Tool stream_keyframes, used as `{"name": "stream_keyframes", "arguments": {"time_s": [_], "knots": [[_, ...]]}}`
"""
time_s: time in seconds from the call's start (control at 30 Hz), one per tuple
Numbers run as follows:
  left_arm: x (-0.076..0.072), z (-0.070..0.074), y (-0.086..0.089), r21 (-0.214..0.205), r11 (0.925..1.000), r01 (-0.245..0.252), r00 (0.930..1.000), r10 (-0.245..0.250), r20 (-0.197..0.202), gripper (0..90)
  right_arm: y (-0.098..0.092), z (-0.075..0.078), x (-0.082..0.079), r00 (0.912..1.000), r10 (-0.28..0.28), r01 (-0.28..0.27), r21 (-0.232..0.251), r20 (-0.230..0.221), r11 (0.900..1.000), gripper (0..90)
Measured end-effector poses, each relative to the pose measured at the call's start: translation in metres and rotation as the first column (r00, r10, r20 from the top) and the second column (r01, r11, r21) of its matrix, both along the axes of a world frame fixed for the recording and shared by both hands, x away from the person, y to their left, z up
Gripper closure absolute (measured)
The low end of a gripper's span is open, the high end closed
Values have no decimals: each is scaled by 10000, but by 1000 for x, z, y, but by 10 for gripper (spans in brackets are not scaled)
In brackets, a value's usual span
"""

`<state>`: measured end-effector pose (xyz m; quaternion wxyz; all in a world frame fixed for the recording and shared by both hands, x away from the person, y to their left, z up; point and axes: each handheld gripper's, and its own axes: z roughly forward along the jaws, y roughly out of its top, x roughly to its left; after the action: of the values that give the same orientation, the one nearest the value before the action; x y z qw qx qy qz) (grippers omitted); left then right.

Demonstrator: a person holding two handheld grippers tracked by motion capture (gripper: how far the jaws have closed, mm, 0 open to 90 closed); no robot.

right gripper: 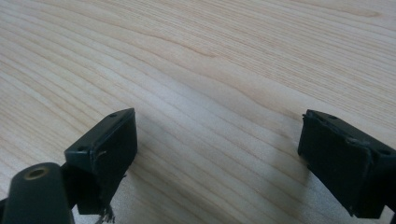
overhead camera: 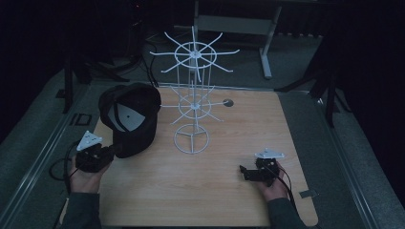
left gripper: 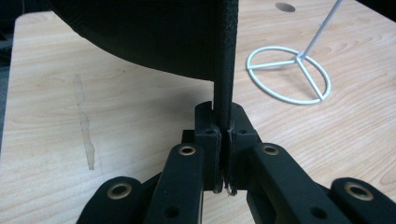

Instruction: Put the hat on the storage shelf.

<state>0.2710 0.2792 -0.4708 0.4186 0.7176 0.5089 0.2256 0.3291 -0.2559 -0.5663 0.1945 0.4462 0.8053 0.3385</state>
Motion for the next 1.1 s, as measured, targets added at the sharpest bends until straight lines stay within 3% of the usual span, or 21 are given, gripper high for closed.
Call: {"name": "stream_keyframes", "arguments": {"time_s": [0.6,1.1], "knots": [[2,15,-3,-6,9992,-394,9972,394,643,866,0,0,0,10000,-1,1,2,1,10000,117],[2,28,-9,-10,9991,-413,9935,411,1063,865,0,0,0,10000,-6,6,6,1,10000,116]]}}
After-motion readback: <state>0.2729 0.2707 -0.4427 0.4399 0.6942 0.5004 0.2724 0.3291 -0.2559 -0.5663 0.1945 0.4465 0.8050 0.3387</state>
